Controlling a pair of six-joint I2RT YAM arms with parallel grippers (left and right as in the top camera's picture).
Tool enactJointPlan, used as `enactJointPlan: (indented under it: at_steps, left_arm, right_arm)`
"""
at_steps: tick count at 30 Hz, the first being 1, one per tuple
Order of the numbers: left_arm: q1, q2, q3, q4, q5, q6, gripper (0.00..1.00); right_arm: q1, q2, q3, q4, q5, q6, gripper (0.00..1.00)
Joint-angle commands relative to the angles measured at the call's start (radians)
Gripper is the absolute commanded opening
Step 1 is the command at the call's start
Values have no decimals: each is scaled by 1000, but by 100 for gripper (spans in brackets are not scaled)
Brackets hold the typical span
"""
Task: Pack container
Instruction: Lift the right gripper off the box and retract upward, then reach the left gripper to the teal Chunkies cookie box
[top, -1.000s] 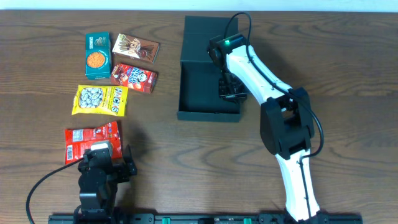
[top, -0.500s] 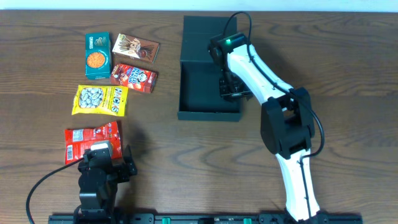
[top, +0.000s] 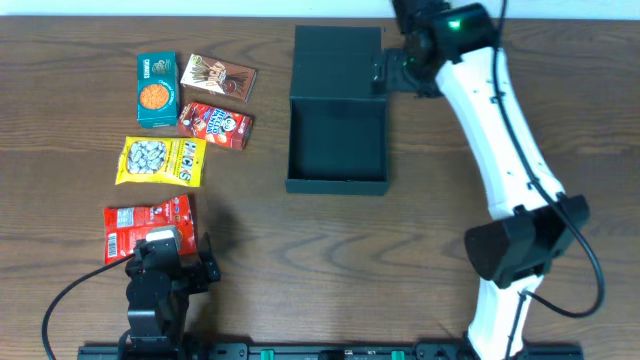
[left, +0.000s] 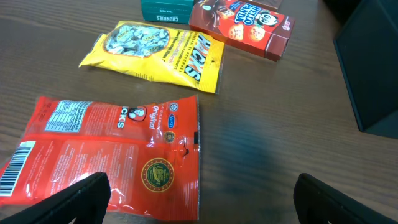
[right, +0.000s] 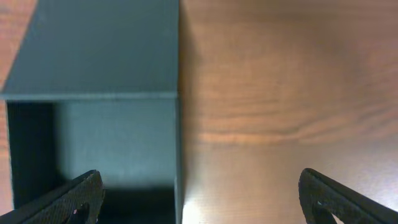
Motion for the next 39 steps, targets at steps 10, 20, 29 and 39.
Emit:
enactJointPlan:
  at_steps: [10, 20, 29, 39]
  left_arm:
    - [4, -6, -9, -1, -3, -8, 95]
    - [4, -6, -9, 6, -3, -8, 95]
    - [4, -6, -9, 41, 360, -758, 95]
    - [4, -6, -9, 200, 229, -1077, 95]
  right_arm:
    - [-93, 7, 5, 100, -159, -171, 99]
    - [-94, 7, 5, 113, -185, -205, 99]
    - [-94, 7, 5, 113, -185, -222, 99]
    - [-94, 7, 5, 129, -185, -222, 99]
